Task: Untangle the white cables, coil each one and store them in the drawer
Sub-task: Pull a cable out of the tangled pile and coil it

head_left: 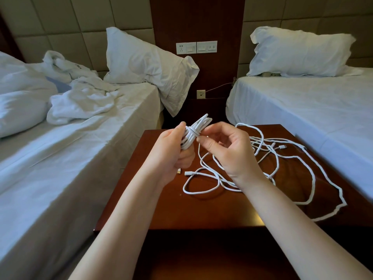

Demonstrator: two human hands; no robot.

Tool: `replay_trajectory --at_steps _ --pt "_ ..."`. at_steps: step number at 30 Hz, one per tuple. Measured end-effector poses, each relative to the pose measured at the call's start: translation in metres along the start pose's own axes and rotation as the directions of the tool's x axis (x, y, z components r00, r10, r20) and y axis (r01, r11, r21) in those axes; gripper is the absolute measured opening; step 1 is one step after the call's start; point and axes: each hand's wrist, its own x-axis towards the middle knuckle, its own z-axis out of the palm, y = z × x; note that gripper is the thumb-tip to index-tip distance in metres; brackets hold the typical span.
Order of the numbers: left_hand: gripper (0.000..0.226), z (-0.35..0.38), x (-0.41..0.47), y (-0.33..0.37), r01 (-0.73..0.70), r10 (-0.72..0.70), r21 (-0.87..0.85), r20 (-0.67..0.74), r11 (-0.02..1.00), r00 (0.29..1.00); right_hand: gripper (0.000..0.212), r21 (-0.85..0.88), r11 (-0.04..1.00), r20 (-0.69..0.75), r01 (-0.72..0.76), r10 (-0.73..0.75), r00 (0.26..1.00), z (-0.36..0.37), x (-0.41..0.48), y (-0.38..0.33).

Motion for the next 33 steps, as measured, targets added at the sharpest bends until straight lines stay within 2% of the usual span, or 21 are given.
replay_trajectory --at_steps 3,7,10,12,14,15,16,17,19,20,21,23,26,30,33 --pt "0.064 -0.002 0.000 -0.001 0.039 -0.039 0.003 0.046 0.999 0.998 0.009 0.045 0.999 0.019 -0.029 0.029 0.999 0.001 -0.001 0.000" --pt "0.059 -0.001 -0.001 0.000 0.066 -0.067 0.033 0.048 0.997 0.997 0.006 0.030 0.999 0.055 -0.030 0.028 0.998 -0.001 0.000 -0.003" --pt "0.049 0.003 -0.001 0.000 0.093 -0.091 0.076 -0.034 0.993 0.995 0.007 0.045 0.997 0.079 -0.061 0.058 0.995 -0.002 0.000 -0.005" --pt "0.045 0.007 -0.001 -0.001 0.063 -0.031 0.219 -0.147 0.974 0.989 0.004 0.009 0.998 0.081 -0.069 0.068 0.994 -0.004 0.001 -0.004" --pt "0.033 0.010 -0.001 -0.006 -0.057 0.173 0.470 -0.208 0.881 0.963 0.003 -0.027 0.996 0.048 -0.083 0.084 0.995 -0.009 0.004 -0.002" --pt "0.024 0.011 -0.002 -0.009 -0.147 0.297 0.562 -0.184 0.814 0.937 0.006 -0.039 0.995 0.023 -0.091 0.092 0.995 -0.012 0.006 -0.001" --pt "0.019 0.010 -0.003 -0.010 -0.242 0.406 0.633 -0.125 0.735 0.905 0.008 -0.046 0.994 -0.001 -0.103 0.103 0.995 -0.015 0.008 0.000" --pt "0.023 0.009 -0.004 -0.011 -0.334 0.485 0.690 -0.027 0.642 0.874 0.010 -0.043 0.992 -0.022 -0.117 0.116 0.993 -0.017 0.010 0.000" --pt "0.047 0.004 -0.003 -0.017 -0.455 0.512 0.770 0.197 0.448 0.836 0.010 -0.002 0.990 -0.042 -0.141 0.141 0.989 -0.022 0.011 -0.003" --pt "0.057 0.002 -0.002 -0.019 -0.474 0.494 0.798 0.262 0.372 0.829 0.009 0.018 0.988 -0.035 -0.153 0.154 0.987 -0.023 0.011 -0.005" --pt "0.062 0.002 -0.001 -0.021 -0.478 0.492 0.819 0.290 0.316 0.821 0.009 0.024 0.986 -0.019 -0.166 0.167 0.986 -0.023 0.011 -0.006" --pt "0.058 0.001 -0.001 -0.022 -0.488 0.558 0.836 0.287 0.250 0.778 0.011 0.010 0.981 0.030 -0.195 0.195 0.980 -0.022 0.010 -0.007" --pt "0.042 0.000 0.000 -0.020 -0.523 0.638 0.821 0.277 0.232 0.718 0.014 -0.015 0.967 0.054 -0.255 0.255 0.965 -0.020 0.010 -0.004" --pt "0.033 -0.001 -0.001 -0.019 -0.549 0.653 0.787 0.262 0.282 0.711 0.013 -0.010 0.959 0.040 -0.283 0.284 0.958 -0.020 0.010 -0.006" --pt "0.028 0.003 0.001 -0.021 -0.545 0.680 0.763 0.196 0.347 0.707 0.013 0.016 0.962 0.007 -0.271 0.271 0.963 -0.020 0.011 -0.008"
